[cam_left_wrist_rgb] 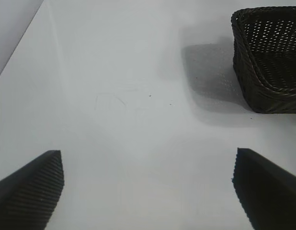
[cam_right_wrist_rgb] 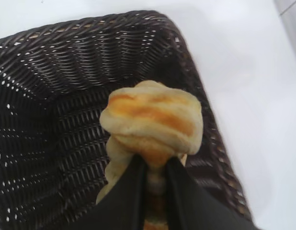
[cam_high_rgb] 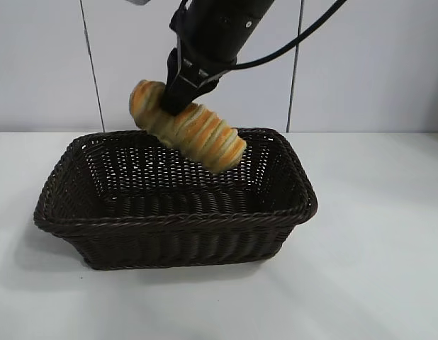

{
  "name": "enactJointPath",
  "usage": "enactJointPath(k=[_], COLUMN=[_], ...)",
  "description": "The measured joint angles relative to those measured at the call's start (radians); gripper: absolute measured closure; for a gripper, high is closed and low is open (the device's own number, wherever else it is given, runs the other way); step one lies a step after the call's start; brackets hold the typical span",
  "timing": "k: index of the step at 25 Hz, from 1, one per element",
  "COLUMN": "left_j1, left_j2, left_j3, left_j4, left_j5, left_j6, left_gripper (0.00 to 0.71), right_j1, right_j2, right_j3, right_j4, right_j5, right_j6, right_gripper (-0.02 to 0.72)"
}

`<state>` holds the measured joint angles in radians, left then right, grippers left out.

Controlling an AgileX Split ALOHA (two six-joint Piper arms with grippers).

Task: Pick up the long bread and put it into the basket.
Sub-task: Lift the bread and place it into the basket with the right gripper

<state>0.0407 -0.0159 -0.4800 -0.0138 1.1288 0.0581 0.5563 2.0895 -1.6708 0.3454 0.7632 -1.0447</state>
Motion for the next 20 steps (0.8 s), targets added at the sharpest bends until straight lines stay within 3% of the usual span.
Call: enactJointPath(k=[6, 8, 12, 14, 16, 20], left_j1=[0.000, 0.000, 0.000, 0.000, 0.000, 0.000], left_j2=[0.000, 0.000, 0.000, 0.000, 0.000, 0.000], left_j3=[0.000, 0.000, 0.000, 0.000, 0.000, 0.000], left_j4=[0.000, 0.000, 0.000, 0.000, 0.000, 0.000], left_j5=[0.000, 0.000, 0.000, 0.000, 0.000, 0.000], left_j6=[0.000, 0.000, 0.000, 0.000, 0.000, 0.000], left_gripper=[0.016, 0.016, 0.016, 0.016, 0.016, 0.016], right_j1=[0.000, 0.000, 0.000, 0.000, 0.000, 0.000], right_j2=[0.003, 0.003, 0.003, 0.003, 0.003, -0.026], right_j3=[0.000, 0.000, 0.000, 0.000, 0.000, -0.003], right_j4=[0.009, 0.010, 0.012, 0.013, 0.014, 0.006], right_j5=[-0.004, -0.004, -0.004, -0.004, -0.004, -0.006], right_j6=[0.000, 0.000, 0.001, 0.008, 0.032, 0.122], right_gripper=[0.623, 0.526, 0.190, 0.080, 0.035, 0.017])
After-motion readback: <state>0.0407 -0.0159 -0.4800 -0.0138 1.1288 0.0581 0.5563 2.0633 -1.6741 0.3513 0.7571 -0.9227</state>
